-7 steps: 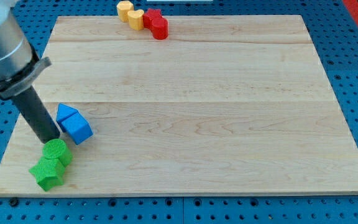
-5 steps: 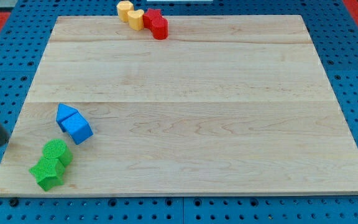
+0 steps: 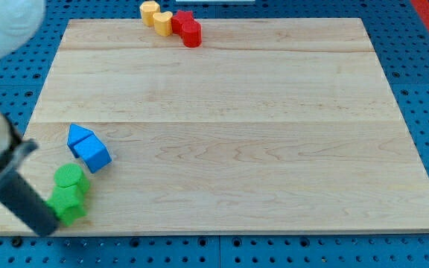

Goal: Separate the green star from the green circle

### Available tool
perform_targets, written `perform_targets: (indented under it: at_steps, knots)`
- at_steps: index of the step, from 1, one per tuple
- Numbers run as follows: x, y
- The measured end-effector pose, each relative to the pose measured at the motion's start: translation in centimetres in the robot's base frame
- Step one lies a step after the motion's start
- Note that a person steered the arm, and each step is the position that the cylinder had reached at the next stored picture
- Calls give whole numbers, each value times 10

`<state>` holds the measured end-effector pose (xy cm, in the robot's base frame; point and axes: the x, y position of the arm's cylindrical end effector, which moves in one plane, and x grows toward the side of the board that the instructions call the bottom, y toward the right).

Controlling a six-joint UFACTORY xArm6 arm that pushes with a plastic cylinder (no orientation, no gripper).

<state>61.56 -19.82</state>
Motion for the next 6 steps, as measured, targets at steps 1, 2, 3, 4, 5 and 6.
perform_targets:
  at_steps: [1,2,3,4,5,6]
  knots:
    - [-1,47]
    - [-13,66]
    - [2,59]
    - [1,-3]
    - [-7,-38]
    - [-22,-4]
